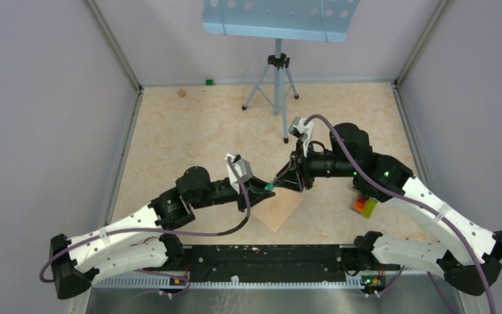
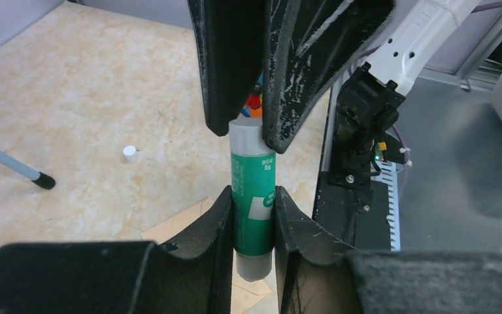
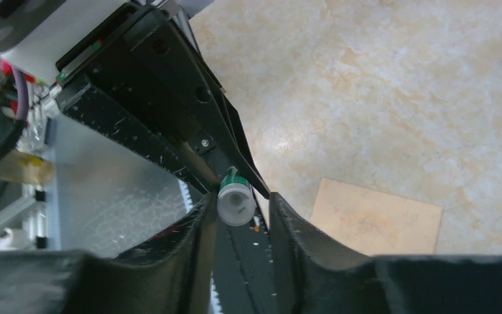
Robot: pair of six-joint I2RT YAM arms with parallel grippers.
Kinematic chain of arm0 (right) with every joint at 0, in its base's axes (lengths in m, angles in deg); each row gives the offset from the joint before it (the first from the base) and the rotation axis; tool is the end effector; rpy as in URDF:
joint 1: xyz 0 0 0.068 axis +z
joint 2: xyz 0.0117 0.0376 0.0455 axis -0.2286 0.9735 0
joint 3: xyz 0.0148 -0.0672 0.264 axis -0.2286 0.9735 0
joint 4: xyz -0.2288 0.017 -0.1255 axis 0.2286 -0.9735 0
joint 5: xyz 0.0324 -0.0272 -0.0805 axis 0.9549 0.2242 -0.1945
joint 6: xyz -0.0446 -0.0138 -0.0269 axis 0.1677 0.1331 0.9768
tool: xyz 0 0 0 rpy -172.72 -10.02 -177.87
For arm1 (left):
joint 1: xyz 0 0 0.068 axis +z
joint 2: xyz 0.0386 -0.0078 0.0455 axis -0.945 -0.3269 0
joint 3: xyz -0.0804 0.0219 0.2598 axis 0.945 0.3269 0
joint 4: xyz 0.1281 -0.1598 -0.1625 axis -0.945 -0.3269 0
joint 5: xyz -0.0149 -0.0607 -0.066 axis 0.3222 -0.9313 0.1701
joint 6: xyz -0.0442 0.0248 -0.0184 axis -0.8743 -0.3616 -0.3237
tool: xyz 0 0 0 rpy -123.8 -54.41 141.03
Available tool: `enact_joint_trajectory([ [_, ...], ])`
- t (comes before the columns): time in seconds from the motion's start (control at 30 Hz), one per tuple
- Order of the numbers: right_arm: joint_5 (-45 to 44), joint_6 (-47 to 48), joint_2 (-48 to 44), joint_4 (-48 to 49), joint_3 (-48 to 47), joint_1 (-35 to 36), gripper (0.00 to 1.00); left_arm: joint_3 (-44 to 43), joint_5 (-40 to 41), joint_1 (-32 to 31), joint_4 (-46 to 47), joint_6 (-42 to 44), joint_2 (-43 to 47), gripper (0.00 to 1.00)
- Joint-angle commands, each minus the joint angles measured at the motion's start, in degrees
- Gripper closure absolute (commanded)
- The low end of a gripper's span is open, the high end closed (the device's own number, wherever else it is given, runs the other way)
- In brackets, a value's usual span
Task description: Place the letter into the envelope and seal it
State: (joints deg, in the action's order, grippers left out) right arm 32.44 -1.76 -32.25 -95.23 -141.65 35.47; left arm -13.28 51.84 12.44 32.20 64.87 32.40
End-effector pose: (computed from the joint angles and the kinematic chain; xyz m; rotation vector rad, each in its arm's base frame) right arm 0.1243 0.1662 0.3973 -0.9617 1.8744 1.1417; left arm 0.0945 -0.1763 0.3278 1.0153 1.3982 -1.1016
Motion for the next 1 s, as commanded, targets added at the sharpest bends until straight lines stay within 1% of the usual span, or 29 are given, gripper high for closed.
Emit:
enact_joint_trajectory([
  [0.0, -7.96, -3.03, 0.95, 1.14, -3.7, -1.23, 0.56, -1.8, 3.22, -0.89, 1.01, 2.14, 0.41, 1.0],
  [0.03, -9.91, -5.73, 1.36, 0.28, -4.9, -1.18, 0.52, -1.76, 5.77, -0.92, 0.46, 4.79, -0.38, 1.0],
  [0.1, -15.41, -11.93, 2.68, -2.26, -7.54, -1.23, 0.48, -1.85, 12.52, -1.06, -0.61, 9.38, -2.76, 1.0],
  [0.17, -19.64, -17.55, 4.36, -5.18, -9.78, -1.25, 0.49, -2.09, 19.67, -1.29, -0.77, 12.38, -5.29, 1.0],
  [0.23, -22.17, -21.82, 4.73, -5.61, -9.23, -1.23, 0.5, -1.71, 26.3, -1.74, 0.75, 15.12, -7.3, 1.0],
  [0.3, -24.77, -24.17, 4.52, -4.74, -7.63, -1.23, 0.51, -0.99, 30.0, -1.95, 3.24, 17.39, -8.32, 1.0],
  [0.33, -26.13, -24.94, 4.51, -4.73, -6.97, -1.25, 0.53, -0.71, 31.06, -2.04, 4.4, 18.09, -8.58, 1.0],
  [0.47, -26.82, -25.59, 5.57, -4.17, -6.04, -1.23, 0.54, -0.17, 31.4, -2.03, 6.97, 19.73, -9.08, 1.0],
  [0.77, -23.56, -26.96, 9.2, 1.47, -4.15, -1.23, 0.56, 0.94, 29.75, -2.07, 8.2, 19.44, -8.88, 1.0],
  [0.8, -23.47, -27.12, 9.37, 1.93, -3.87, -1.2, 0.57, 0.93, 29.59, -2.04, 8.11, 19.39, -8.76, 1.0],
  [0.87, -23.04, -27.47, 9.73, 2.84, -3.41, -1.27, 0.62, 0.99, 29.5, -2.05, 8.1, 19.2, -8.55, 1.0],
  [0.97, -22.3, -27.78, 10.44, 3.56, -2.69, -1.24, 0.66, 1.06, 29.47, -2.03, 8.12, 19.19, -8.51, 1.0],
])
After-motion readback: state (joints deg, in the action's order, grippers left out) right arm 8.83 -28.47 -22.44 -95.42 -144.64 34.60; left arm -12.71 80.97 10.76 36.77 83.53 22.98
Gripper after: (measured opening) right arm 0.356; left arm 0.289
